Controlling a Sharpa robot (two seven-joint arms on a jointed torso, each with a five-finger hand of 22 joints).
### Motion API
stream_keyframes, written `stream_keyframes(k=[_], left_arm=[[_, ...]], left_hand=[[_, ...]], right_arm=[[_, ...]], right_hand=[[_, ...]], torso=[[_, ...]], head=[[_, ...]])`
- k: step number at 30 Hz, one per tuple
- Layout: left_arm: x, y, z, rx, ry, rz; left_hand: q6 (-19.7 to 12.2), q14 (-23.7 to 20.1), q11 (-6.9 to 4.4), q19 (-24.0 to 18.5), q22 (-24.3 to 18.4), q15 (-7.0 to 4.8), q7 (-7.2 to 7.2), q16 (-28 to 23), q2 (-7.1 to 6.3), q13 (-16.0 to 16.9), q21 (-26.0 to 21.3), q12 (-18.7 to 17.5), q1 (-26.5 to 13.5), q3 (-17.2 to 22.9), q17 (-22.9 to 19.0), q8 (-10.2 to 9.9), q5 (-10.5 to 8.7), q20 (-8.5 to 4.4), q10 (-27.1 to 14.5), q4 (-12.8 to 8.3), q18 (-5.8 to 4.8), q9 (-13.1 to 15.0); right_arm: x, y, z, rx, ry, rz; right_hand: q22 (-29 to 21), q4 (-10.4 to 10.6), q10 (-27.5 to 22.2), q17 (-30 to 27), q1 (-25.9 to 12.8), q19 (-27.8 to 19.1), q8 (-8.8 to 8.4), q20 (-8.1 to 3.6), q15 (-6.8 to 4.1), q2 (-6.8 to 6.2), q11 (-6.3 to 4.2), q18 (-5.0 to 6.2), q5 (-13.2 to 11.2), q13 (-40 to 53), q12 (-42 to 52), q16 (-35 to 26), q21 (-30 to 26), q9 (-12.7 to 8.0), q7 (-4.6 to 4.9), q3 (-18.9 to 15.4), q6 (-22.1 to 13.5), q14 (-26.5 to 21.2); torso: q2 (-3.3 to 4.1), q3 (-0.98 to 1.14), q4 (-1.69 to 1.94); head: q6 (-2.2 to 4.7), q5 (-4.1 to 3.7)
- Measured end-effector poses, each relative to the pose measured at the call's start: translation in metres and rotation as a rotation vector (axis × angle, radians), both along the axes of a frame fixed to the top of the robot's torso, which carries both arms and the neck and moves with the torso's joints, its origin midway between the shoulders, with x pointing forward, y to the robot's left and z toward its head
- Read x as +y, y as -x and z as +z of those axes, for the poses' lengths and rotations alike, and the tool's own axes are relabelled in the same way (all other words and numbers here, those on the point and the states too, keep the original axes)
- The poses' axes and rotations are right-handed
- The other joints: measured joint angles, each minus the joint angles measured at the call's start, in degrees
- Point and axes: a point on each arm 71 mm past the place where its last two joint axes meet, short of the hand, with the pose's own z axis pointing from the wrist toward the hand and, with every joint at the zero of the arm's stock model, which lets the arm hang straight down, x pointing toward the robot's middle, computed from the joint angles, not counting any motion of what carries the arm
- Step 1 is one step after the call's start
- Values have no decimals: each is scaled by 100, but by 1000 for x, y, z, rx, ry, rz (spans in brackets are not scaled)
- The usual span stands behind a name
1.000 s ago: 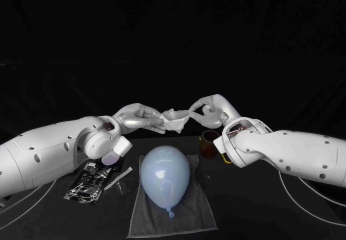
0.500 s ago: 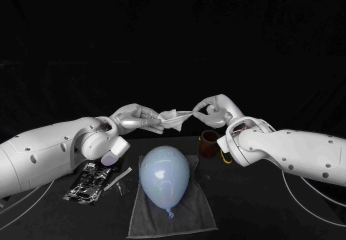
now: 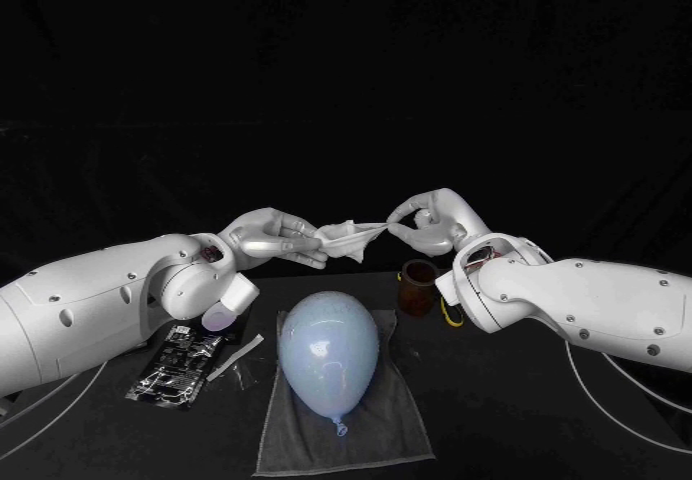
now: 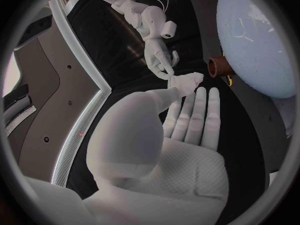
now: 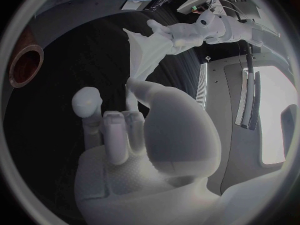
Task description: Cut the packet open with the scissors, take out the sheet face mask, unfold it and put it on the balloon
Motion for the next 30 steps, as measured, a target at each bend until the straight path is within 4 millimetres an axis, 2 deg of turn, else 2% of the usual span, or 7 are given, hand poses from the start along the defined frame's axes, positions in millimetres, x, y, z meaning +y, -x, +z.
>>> stream_keyframes(k=[6, 8, 11, 14, 18, 22, 30], left_arm=[[-2, 1, 0, 2, -1, -4], [-2, 1, 0, 3, 0, -6], [-4, 2, 0, 3, 0, -9], [-5, 2, 0, 3, 1, -11], [-5, 2, 0, 3, 1, -13], [-6, 2, 0, 3, 2, -14], [-7, 3, 0, 2, 1, -17]], left_hand=[[-1, 0, 0, 0, 0, 0, 0, 0, 0, 0, 0, 0, 0, 0, 0, 23, 8, 0, 0, 0, 0, 0], [-1, 0, 0, 0, 0, 0, -1, 0, 0, 0, 0, 0, 0, 0, 0, 24, 8, 0, 0, 0, 0, 0], [-1, 0, 0, 0, -1, 0, -1, 0, 0, 0, 0, 0, 0, 0, 0, 24, 8, 0, 0, 0, 0, 0], [-2, 0, 0, 0, -1, 0, -1, -21, 0, 0, 0, 0, 0, 0, 0, 24, 8, 0, 0, 0, 0, 0], [-3, 0, 0, 4, 0, 0, -2, -21, 0, 0, 0, 0, 0, 0, 0, 24, 8, -4, 0, 0, 0, 0], [-11, 0, 0, 21, 5, 0, -10, -21, 0, 0, 0, 0, 0, 0, 0, 24, 8, -21, 0, 0, -1, 0], [-13, 0, 0, 21, 5, 0, -11, -21, 0, 0, 24, 0, 0, 0, 0, 22, 8, -21, 0, 0, -1, 0]], right_arm=[[6, 1, -1, 23, 1, 25], [9, 2, -2, 36, 3, 39], [14, 2, -4, 61, 8, 61], [17, 2, -7, 87, 15, 80], [20, 2, -9, 112, 25, 96], [21, 1, -11, 138, 37, 109], [24, -1, -15, 174, 60, 121]], right_hand=[[-90, 0, 0, 1, -46, -90, 0, 0, 0, -44, 0, -2, 0, 2, -60, -19, -182, 0, -5, 0, 5, 0], [-149, -35, 0, 5, -97, -193, -1, 20, 1, -56, 0, 57, 1, 3, -158, -76, -319, 0, 23, -36, -29, 0], [-347, 19, -12, 4, -356, -488, -244, 73, 57, -30, 92, 135, 45, 3, -438, -209, -728, -14, 160, -260, -359, -10], [-593, 118, -21, 4, -604, -835, -558, 174, 219, -220, 271, 137, 33, 3, -875, -388, -1240, -202, 335, -596, -695, -14], [-839, 185, -227, -14, -724, -1163, -826, 297, 366, -347, 432, 266, 33, -3, -1278, -573, -1741, -328, 481, -940, -962, -172], [-905, 251, -430, -199, -676, -1236, -978, 370, 425, -437, 472, 270, 33, -182, -1498, -644, -1899, -395, 546, -1218, -1107, -323], [-932, 431, -531, -312, -671, -1285, -1082, 420, 473, -442, 532, 270, 33, -323, -1546, -651, -1989, -433, 579, -1599, -1182, -412]], torso=[[0, -1, -2], [0, -2, -1], [-1, -2, 0], [-2, -2, 0], [-2, -2, 0], [-1, -2, -1], [0, 1, -1]], head=[[1, 4], [1, 8], [1, 12], [-4, 13], [-8, 16], [-10, 20], [-13, 21]])
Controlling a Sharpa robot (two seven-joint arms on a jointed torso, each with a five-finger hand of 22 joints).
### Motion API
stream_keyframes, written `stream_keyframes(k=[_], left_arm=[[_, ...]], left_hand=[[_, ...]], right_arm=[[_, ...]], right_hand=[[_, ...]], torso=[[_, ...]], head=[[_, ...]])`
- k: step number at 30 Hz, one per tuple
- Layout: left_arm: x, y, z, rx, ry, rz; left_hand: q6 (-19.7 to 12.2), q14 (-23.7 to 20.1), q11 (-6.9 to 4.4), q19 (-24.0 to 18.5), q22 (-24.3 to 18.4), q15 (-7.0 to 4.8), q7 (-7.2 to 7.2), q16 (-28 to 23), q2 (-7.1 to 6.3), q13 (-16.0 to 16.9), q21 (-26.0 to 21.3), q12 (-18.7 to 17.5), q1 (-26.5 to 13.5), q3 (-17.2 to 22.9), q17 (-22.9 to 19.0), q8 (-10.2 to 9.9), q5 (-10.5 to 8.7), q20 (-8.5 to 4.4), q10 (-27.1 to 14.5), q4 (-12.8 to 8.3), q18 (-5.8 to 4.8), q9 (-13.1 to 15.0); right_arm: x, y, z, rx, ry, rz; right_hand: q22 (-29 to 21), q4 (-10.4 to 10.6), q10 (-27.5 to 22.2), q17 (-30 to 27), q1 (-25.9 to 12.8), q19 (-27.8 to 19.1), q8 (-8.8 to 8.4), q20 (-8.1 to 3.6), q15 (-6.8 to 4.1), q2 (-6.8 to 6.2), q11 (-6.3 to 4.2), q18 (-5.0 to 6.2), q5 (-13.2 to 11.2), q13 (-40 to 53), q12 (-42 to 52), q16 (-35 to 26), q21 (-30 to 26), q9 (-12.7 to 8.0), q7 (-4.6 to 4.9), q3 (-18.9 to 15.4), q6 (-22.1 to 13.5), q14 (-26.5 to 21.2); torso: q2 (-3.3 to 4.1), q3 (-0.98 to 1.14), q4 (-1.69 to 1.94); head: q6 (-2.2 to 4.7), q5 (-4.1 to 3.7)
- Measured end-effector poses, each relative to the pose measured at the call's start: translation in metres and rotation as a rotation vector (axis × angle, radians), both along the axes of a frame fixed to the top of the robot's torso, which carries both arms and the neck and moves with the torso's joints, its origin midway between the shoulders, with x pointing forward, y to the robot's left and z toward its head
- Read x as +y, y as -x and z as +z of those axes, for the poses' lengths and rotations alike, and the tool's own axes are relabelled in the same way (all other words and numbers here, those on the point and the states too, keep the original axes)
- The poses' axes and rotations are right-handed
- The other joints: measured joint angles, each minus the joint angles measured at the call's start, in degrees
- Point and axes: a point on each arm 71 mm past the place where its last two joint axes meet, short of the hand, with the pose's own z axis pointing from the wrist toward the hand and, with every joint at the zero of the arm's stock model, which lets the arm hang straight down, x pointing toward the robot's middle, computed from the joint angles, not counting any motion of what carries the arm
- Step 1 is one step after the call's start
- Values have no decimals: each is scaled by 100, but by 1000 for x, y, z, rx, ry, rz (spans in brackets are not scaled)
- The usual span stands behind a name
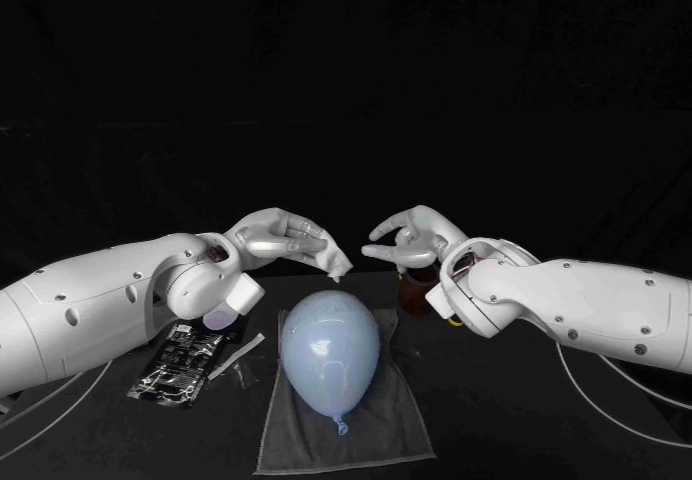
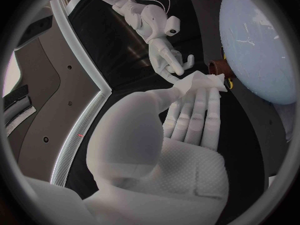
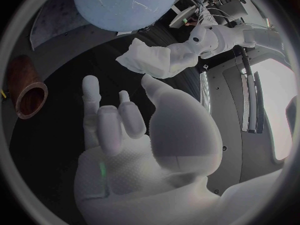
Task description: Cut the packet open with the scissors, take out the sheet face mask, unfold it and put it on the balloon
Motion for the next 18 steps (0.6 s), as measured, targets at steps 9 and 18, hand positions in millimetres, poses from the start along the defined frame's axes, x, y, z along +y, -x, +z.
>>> stream_keyframes(k=[9, 18], left_arm=[[-1, 1, 0, -7, -10, -13], [-6, 6, -1, -31, -51, -73]], left_hand=[[13, 0, 0, 0, 4, 0, 13, 0, -8, 0, 0, 0, -8, 17, -4, -12, -1, 0, 0, -17, 0, 0], [49, -101, 0, -146, -11, 63, -18, -176, -22, 0, -29, 0, -22, 96, -55, -19, -6, 50, 0, -96, 0, 0]], right_arm=[[8, -8, -2, 8, 15, 4], [21, -25, -6, 24, 7, 19]], right_hand=[[12, 196, 204, 264, 125, 30, -21, 59, -11, 126, -25, -3, 45, 274, 366, 159, 0, -8, -10, -260, 15, 141], [207, 180, 432, 325, 354, 232, -79, 41, -32, 355, -41, -6, 46, 332, 727, 314, 244, -39, -41, -276, 250, 302]], torso=[[0, 2, -1], [5, 2, 1]], head=[[1, -10], [-11, -35]])
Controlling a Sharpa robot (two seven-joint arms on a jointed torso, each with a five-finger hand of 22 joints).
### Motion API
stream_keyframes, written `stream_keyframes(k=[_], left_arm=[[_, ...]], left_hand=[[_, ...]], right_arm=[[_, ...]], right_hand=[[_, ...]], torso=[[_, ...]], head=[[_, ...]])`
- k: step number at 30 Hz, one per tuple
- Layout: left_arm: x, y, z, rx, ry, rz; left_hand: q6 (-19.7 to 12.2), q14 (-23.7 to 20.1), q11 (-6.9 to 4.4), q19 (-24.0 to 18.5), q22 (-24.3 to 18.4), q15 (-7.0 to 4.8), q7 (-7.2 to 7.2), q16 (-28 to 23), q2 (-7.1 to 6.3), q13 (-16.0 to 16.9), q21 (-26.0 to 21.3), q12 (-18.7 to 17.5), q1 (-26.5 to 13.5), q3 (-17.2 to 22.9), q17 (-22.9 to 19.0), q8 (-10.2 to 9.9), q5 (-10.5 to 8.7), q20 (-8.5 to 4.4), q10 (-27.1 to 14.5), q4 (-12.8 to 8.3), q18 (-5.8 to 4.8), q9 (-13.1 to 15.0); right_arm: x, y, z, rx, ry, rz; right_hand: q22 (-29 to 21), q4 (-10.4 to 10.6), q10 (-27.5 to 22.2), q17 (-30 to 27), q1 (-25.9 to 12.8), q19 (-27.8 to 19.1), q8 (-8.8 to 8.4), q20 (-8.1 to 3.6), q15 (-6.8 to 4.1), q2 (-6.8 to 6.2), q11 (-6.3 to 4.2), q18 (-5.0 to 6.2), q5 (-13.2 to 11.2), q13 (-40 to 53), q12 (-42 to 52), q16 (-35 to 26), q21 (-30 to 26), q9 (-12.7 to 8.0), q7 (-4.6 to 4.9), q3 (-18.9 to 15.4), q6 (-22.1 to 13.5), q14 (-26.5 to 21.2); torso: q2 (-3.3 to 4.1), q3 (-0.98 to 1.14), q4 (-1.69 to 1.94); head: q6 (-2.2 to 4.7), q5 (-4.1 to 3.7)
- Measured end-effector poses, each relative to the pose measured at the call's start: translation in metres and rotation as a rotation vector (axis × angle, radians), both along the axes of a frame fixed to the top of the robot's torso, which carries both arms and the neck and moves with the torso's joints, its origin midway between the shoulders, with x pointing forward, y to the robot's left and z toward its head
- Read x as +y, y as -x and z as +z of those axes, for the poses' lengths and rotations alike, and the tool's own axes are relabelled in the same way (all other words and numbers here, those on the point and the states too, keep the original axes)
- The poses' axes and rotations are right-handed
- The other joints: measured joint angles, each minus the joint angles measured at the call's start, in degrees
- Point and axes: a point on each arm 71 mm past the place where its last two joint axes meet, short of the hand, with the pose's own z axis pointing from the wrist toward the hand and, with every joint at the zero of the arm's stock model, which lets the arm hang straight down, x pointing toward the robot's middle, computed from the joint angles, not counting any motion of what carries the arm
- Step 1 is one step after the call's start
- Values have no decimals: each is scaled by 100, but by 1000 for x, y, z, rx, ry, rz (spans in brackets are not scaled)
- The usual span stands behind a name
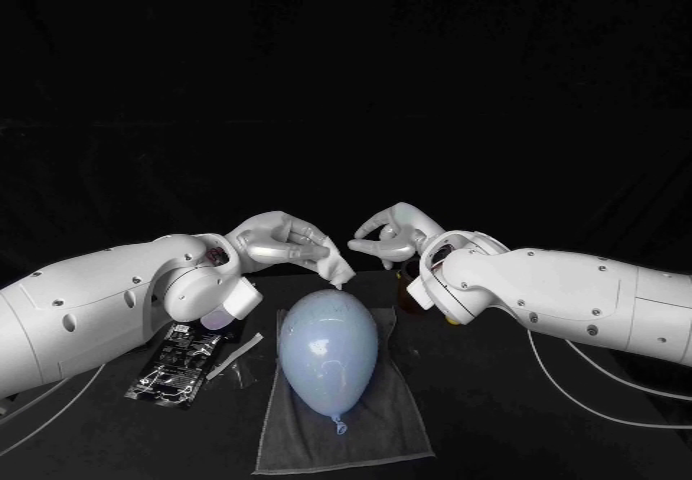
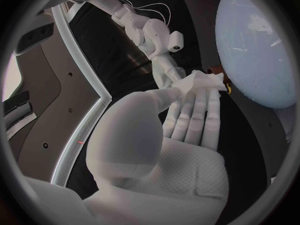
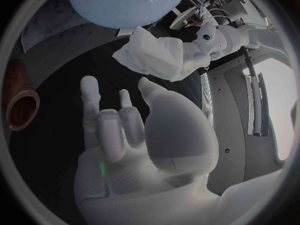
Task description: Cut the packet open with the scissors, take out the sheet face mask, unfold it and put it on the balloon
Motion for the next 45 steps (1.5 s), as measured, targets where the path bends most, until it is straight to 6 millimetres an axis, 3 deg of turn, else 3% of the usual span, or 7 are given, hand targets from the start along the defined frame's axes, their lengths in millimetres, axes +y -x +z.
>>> stream_keyframes(k=[3, 5, 13, 29, 42, 45], left_arm=[[-1, 2, 0, -9, -14, -22], [-2, 3, 0, -15, -23, -37], [-2, 6, 0, -34, -45, -76], [-2, 7, 1, -61, -50, -101], [0, 11, 2, -70, -49, -126], [1, 11, 2, -72, -50, -134]], left_hand=[[19, -44, 0, -64, -20, 15, -19, -39, 0, 0, -21, 0, 0, 47, -14, -3, -13, 12, 0, -13, -1, 0], [19, -84, 0, -82, -25, 35, -19, -75, 0, 0, -49, 0, 0, 47, -18, 5, 6, 12, 0, -13, -1, 0], [39, -166, 41, -163, -42, 57, -40, -135, -22, 0, -84, 0, -69, 96, -41, 26, 13, 11, 0, -31, -37, 0], [35, -278, 41, -203, -47, 88, -83, -219, -23, 0, -84, 0, -84, 129, -77, 25, 13, 10, 0, -31, -39, 0], [27, -558, 123, -286, -67, 160, -155, -373, -22, 0, -130, 0, -144, 182, -157, 57, 12, 11, 0, -41, -40, 0], [28, -690, 123, -307, -73, 172, -156, -412, -38, 0, -154, 0, -159, 198, -186, 58, 0, 32, 0, -37, -40, 0]], right_arm=[[2, -5, -2, 17, -1, 14], [3, -9, -4, 39, 2, 29], [3, -17, -12, 136, 23, 107], [4, -16, -19, 247, 27, 234], [0, -21, -20, 270, 0, 234], [-3, -23, -21, 282, -13, 232]], right_hand=[[6, -35, 2, 3, 73, 0, -67, 0, -20, 3, -1, -1, -2, 0, 0, 14, 0, -26, -5, -38, 2, 20], [6, -41, 8, 4, 99, -16, -166, -16, -20, -23, -33, -2, -35, 0, 0, 20, -47, -71, -66, -105, -59, 20], [-12, -128, -73, 3, 243, -139, -324, -91, -75, -122, -114, 39, -35, -3, 0, 20, -167, -127, -152, -285, -144, -34], [20, -111, -82, -15, 280, -199, -353, -111, -113, -83, -165, 80, -35, -9, 26, 54, -201, -138, -176, -490, -133, -74], [46, -86, -83, -13, 303, -199, -353, -111, -112, -60, -164, 77, -35, -5, 43, 54, -201, -139, -156, -529, -111, -75], [46, -94, -82, -9, 410, -199, -353, -111, -112, 47, -164, 74, -35, -5, 43, 52, -206, -139, -158, -552, -65, -75]], torso=[[0, -1, 1], [0, -1, 1], [-7, -4, -2], [-8, 0, -4], [-4, -1, -2], [-4, -4, 1]], head=[[-4, -12], [-5, -18], [-1, -33], [-2, -42], [-3, -71], [-10, -79]])
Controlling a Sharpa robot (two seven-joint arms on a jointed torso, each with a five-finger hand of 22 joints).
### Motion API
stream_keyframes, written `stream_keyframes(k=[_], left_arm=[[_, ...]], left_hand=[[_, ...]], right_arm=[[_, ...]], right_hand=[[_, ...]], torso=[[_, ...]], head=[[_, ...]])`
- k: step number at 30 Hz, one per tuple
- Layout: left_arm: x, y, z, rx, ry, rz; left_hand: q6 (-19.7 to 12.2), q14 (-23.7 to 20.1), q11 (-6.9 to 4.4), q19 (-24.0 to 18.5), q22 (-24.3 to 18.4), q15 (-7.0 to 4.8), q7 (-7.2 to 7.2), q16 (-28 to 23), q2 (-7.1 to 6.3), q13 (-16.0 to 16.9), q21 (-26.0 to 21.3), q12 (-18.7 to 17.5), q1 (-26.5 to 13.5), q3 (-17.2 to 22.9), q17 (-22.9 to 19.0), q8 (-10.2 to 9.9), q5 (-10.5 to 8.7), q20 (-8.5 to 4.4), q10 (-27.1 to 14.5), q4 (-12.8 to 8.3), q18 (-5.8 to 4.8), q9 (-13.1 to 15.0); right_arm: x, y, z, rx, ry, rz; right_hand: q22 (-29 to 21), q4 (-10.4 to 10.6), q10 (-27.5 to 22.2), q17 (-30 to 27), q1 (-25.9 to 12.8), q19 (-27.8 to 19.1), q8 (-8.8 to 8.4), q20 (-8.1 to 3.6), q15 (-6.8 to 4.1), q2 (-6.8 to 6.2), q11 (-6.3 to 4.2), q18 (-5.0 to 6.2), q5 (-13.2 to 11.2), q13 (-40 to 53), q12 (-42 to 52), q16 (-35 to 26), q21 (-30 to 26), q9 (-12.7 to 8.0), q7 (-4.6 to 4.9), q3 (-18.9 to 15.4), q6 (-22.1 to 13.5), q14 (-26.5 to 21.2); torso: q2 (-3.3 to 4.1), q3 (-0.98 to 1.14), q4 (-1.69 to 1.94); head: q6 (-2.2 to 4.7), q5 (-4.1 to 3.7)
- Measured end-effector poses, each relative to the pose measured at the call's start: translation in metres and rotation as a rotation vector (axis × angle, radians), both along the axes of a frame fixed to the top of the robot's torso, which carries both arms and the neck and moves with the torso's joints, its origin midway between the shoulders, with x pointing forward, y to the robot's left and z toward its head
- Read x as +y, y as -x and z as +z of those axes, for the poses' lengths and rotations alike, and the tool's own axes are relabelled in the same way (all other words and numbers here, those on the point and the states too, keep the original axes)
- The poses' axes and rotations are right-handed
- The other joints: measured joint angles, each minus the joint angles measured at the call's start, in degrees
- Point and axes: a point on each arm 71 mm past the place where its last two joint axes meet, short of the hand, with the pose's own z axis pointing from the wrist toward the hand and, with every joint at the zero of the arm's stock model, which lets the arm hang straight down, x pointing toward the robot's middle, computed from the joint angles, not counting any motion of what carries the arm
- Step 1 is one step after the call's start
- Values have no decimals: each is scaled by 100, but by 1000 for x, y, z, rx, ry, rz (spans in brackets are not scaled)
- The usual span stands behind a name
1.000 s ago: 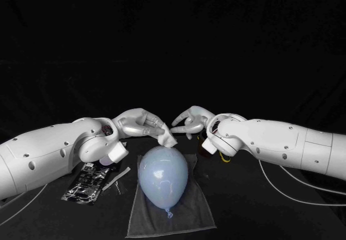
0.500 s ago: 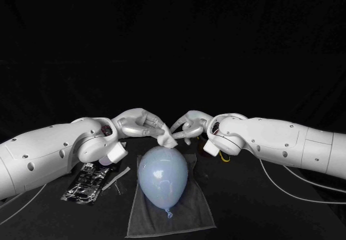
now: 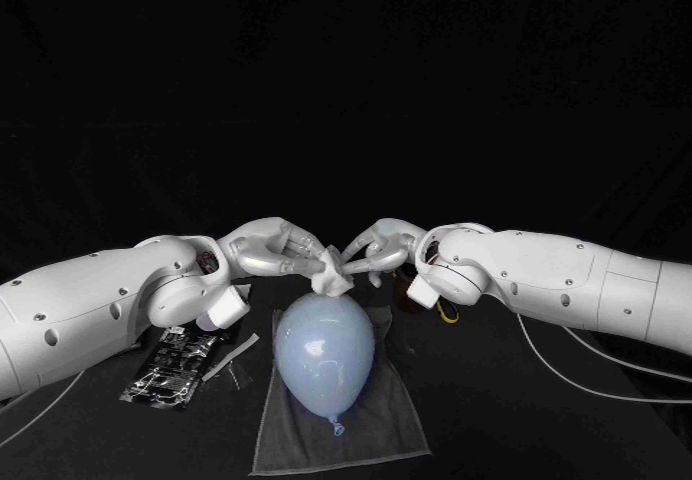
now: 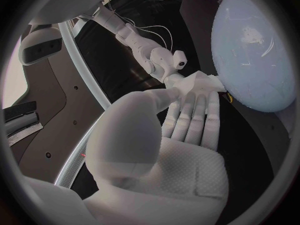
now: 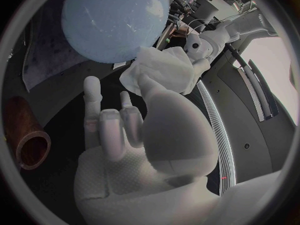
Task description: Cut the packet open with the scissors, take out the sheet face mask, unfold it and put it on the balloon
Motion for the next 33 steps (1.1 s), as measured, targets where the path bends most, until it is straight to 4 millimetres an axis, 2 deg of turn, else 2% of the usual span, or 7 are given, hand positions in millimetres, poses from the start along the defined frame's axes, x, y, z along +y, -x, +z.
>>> stream_keyframes(k=[6, 13, 16, 20, 26, 33], left_arm=[[1, 2, 0, -3, -5, -17], [0, 3, 0, -7, -7, -30], [0, 3, 0, -10, -7, -32], [1, 3, 0, -12, -8, -32], [2, 2, 0, -13, -10, -29], [3, 2, 0, -13, -11, -27]], left_hand=[[1, -51, 0, -20, 0, 6, -1, -27, -7, 0, 0, 0, -7, 0, -18, 0, 0, -21, 0, 0, 0, 0], [1, -89, -1, -20, 0, 8, -1, -49, 2, 0, 0, 0, 2, 11, -30, 0, -11, -20, 0, -11, 0, 0], [1, -89, -1, -20, 0, 8, -2, -49, 5, 0, 0, 0, 5, 16, -30, 0, 1, -20, 0, -17, 0, 0], [1, -140, -1, -20, -4, 18, -2, -49, 16, 0, 0, 0, -2, 16, -38, -2, 6, -20, 0, -17, -1, 0], [1, -140, -1, -20, -4, 18, -2, -71, 40, 0, 0, 0, -6, 16, -43, -18, 5, -20, 0, -17, 0, 0], [0, -152, -1, -20, -4, 5, -2, -71, 40, 0, 0, 0, -6, 15, -49, -21, 5, -20, 0, -17, -1, 0]], right_arm=[[-5, -3, -1, 41, -34, 5], [-2, -2, -3, 102, -76, 58], [-1, 0, -4, 122, -90, 83], [0, 2, -3, 136, -110, 104], [-3, 4, -2, 132, -146, 108], [-6, 4, 2, 100, -190, 81]], right_hand=[[37, -41, 0, 0, 158, -20, 0, 21, 0, 158, 0, -27, 0, 0, 24, 33, -16, 20, 9, 10, 243, 0], [51, -41, -1, -1, 186, -41, 33, 0, 1, 187, 0, -31, 0, 0, 24, 33, -16, 19, -23, 10, 356, 0], [78, -74, -1, -1, 249, -41, 42, 0, 1, 249, 0, -32, 0, -1, 53, 33, -16, 20, -27, 42, 493, -1], [135, -158, 42, -5, 371, -41, 149, 0, 0, 371, -42, -34, 0, 4, 110, 63, 53, 46, -78, 127, 734, 0], [327, -446, 167, -5, 605, 168, 500, -124, -128, 511, -168, -45, 0, 10, 314, 124, 366, 192, -298, 319, 1301, 129], [465, -622, 176, -4, 619, 273, 715, -188, -192, 524, -217, -76, -2, 9, 380, 160, 539, 324, -331, 479, 1353, 168]], torso=[[-1, 1, 3], [-1, 3, -3], [-1, 4, -3], [-3, 4, -3], [-4, 4, -3], [-4, 4, -2]], head=[[-4, -10], [-7, -14], [-10, -14], [-12, -16], [-11, -18], [-3, -13]])
